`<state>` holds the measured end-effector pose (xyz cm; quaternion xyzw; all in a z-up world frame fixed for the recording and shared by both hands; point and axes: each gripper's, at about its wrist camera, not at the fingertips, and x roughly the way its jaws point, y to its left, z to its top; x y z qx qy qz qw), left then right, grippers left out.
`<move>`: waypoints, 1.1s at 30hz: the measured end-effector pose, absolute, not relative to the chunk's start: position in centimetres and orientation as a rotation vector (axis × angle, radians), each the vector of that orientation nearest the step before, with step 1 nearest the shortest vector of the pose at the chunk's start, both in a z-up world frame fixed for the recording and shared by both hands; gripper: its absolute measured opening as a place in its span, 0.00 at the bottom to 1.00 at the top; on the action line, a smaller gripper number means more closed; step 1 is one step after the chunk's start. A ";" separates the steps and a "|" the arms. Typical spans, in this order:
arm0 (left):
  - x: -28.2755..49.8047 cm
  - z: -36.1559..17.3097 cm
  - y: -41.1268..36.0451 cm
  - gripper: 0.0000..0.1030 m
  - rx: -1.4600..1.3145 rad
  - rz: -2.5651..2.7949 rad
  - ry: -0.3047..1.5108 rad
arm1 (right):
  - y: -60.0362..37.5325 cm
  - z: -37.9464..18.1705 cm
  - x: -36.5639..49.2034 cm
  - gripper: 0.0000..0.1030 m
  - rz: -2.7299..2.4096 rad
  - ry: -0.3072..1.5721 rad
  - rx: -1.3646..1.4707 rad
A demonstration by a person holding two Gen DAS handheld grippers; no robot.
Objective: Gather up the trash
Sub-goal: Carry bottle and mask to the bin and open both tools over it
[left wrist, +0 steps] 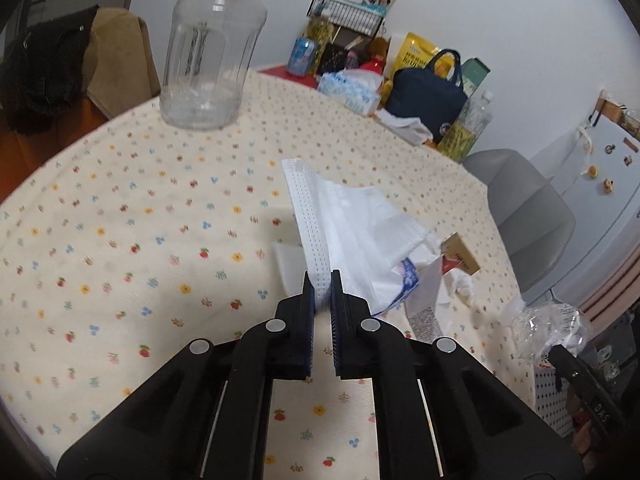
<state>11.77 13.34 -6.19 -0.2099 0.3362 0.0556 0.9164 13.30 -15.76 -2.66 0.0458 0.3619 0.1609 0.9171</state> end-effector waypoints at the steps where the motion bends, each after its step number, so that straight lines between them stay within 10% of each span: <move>1: 11.6 -5.8 13.3 0.07 -0.428 0.111 0.684 | -15.9 -2.5 13.1 0.25 0.331 0.740 0.098; 33: 12.1 -1.3 -7.7 0.07 -0.227 -0.337 0.673 | -32.2 -1.5 6.8 0.25 0.052 0.681 0.240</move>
